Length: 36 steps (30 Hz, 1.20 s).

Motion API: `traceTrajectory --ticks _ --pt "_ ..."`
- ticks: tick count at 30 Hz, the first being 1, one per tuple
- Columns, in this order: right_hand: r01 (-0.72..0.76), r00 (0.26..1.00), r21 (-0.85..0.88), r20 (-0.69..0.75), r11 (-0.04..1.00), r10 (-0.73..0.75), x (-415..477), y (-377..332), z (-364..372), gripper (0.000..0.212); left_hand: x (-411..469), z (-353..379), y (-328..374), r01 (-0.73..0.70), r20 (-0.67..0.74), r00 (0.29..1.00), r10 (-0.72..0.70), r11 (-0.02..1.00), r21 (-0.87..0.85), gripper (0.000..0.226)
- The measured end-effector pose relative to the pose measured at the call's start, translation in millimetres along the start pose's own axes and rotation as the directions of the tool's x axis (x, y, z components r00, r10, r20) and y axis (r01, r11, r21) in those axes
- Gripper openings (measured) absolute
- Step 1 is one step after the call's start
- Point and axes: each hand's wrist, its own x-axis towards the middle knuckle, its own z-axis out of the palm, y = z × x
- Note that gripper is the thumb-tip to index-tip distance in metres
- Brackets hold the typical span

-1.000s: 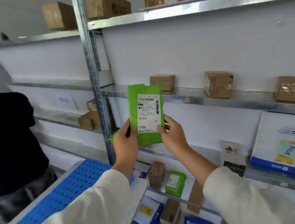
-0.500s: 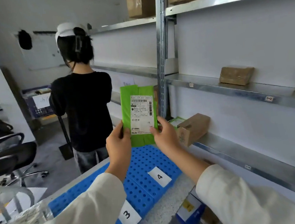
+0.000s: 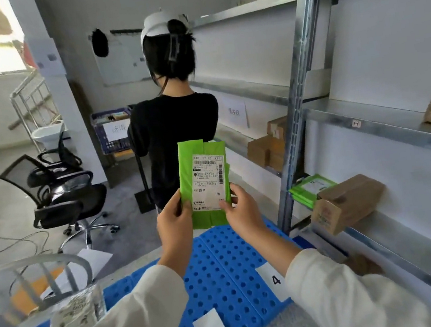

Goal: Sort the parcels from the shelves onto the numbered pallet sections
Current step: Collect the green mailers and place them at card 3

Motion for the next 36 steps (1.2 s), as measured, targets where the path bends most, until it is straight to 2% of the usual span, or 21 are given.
traceTrajectory --ticks 8,14,21,29,36 --pt "-0.041 0.987 0.02 0.157 0.999 0.037 39.6 45.8 48.0 0.042 27.4 -2.6 -53.3 0.096 -0.113 0.989 -0.096 0.995 -0.009 0.029" --pt "-0.055 0.961 -0.037 0.27 0.998 0.063 51.3 68.3 87.5 0.046 29.5 -14.7 -86.0 0.177 -0.194 0.966 -0.173 0.984 0.004 0.029" --pt "-0.069 0.915 -0.07 0.392 0.995 0.091 51.5 82.1 137.4 0.049 29.0 -45.6 -114.9 0.257 -0.265 0.932 -0.247 0.966 0.003 0.038" --pt "-0.105 0.852 -0.091 0.505 0.99 0.137 52.8 100.8 186.8 0.042 35.6 -72.9 -151.1 0.347 -0.344 0.881 -0.325 0.938 0.002 0.034" --pt "-0.108 0.791 -0.198 0.577 0.974 0.205 47.2 132.5 219.3 0.052 32.8 -84.7 -194.1 0.476 -0.36 0.823 -0.438 0.879 0.02 0.037"
